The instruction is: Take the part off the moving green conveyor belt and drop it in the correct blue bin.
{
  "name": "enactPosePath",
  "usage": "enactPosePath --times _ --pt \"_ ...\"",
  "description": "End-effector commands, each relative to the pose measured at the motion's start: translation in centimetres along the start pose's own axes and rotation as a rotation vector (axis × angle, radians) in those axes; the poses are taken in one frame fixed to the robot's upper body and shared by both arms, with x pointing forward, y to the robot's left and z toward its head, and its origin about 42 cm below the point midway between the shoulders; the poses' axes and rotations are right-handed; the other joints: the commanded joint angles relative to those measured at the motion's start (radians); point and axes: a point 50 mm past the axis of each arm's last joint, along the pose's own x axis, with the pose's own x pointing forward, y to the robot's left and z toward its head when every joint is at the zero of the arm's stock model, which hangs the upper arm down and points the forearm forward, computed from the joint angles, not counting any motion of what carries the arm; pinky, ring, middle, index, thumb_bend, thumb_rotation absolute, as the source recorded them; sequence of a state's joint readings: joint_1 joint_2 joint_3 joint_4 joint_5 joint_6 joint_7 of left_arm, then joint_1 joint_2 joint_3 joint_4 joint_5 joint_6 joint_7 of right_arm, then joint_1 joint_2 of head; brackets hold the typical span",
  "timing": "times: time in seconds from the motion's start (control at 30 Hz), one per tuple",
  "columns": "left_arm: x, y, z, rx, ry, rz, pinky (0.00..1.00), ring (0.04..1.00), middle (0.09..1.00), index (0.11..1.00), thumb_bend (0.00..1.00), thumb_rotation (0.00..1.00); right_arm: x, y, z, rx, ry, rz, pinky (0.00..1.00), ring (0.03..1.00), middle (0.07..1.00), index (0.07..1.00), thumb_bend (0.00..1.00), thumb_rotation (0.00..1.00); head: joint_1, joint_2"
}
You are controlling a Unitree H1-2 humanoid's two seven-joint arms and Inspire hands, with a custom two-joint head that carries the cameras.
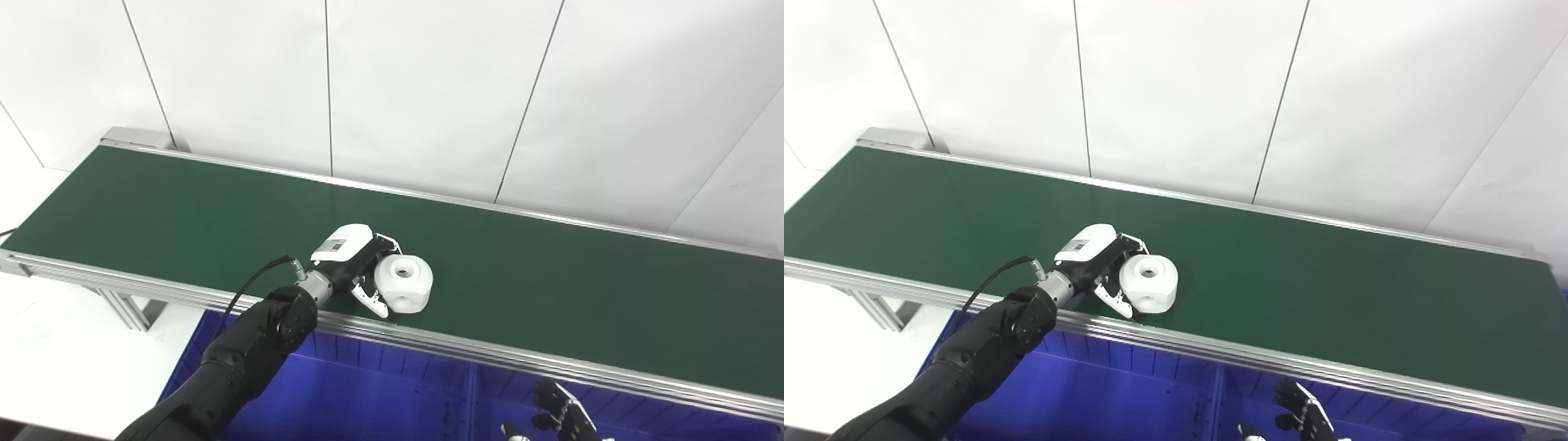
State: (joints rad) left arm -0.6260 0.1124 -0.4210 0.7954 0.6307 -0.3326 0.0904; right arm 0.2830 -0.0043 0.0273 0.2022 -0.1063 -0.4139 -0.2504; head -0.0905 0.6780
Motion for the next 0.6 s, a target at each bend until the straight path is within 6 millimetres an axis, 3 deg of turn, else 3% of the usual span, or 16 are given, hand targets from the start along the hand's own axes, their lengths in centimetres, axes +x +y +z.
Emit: enactPosePath --times 0.0,0.17,0.23,0.37,0.57 --pt "0.9 1.9 1.5 -0.038 -0.053 0.071 0.38 0.386 0.476 0.547 0.49 0.0 0.3 -0.1 1.2 0.014 -0.087 -0.009 0.7 0.759 0.754 0.748 0.62 0.18 -0.006 0.004" --pt "0.1 2.1 1.4 -0.096 -0.044 0.096 0.38 0.389 0.484 0.551 0.49 0.0 0.3 0.0 1.3 0.02 -0.091 -0.007 0.7 0.76 0.753 0.746 0.61 0.17 -0.022 0.016" --pt "-0.7 2.2 1.4 -0.131 -0.039 0.112 0.4 0.393 0.487 0.549 0.49 0.0 0.2 0.2 1.5 0.019 -0.096 -0.007 0.7 0.763 0.757 0.75 0.61 0.16 -0.046 0.038" --pt "-3.3 2.3 1.5 -0.21 -0.083 0.145 0.42 0.399 0.487 0.547 0.49 0.0 0.0 0.5 2.0 0.022 -0.105 -0.018 0.7 0.759 0.763 0.752 0.62 0.2 -0.113 0.093" --pt "-7.8 1.6 1.7 -0.249 -0.145 0.137 0.44 0.413 0.498 0.537 0.5 0.0 0.2 0.9 2.8 0.044 -0.113 -0.001 0.71 0.769 0.776 0.756 0.63 0.2 -0.157 0.136"
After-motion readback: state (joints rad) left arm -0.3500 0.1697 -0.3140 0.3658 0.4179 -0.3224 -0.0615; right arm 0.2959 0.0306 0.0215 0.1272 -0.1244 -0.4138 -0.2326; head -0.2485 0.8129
